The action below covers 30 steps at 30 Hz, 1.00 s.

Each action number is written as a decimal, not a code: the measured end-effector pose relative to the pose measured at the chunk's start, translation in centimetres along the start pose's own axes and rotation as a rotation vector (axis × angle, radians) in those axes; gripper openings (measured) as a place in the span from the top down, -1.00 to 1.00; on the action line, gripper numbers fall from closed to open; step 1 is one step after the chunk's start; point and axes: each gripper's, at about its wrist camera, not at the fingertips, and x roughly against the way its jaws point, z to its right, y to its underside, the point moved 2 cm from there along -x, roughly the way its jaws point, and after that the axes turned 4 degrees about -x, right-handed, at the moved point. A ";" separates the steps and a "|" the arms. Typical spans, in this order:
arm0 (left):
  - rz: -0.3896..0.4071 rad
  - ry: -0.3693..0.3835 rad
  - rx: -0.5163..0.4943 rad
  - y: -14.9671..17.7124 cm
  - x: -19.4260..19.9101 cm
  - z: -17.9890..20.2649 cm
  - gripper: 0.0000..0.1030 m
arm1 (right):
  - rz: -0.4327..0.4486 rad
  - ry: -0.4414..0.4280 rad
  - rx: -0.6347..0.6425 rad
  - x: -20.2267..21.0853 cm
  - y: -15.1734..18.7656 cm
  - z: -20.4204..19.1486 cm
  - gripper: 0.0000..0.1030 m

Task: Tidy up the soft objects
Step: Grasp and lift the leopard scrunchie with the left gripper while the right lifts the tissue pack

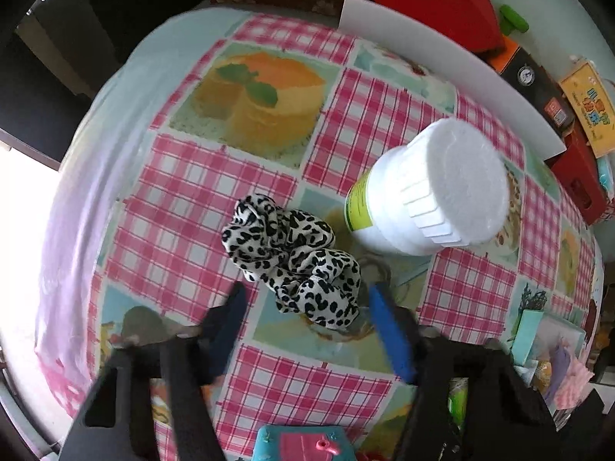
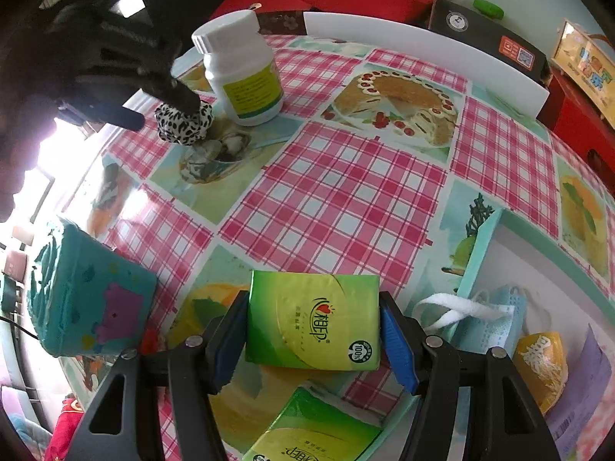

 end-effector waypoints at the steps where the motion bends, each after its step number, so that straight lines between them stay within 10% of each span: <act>1: -0.003 0.008 0.004 -0.1 -0.3 0.0 0.28 | 0.001 -0.001 -0.004 0.1 0.0 0.1 -0.31; 13: 0.116 0.060 0.068 2.3 2.4 -1.3 0.57 | 0.019 -0.051 -0.027 1.3 -0.2 0.4 -0.30; 30: 0.521 0.176 0.081 7.3 14.9 1.3 0.57 | 0.260 -0.041 -0.072 10.6 -1.2 1.9 -0.30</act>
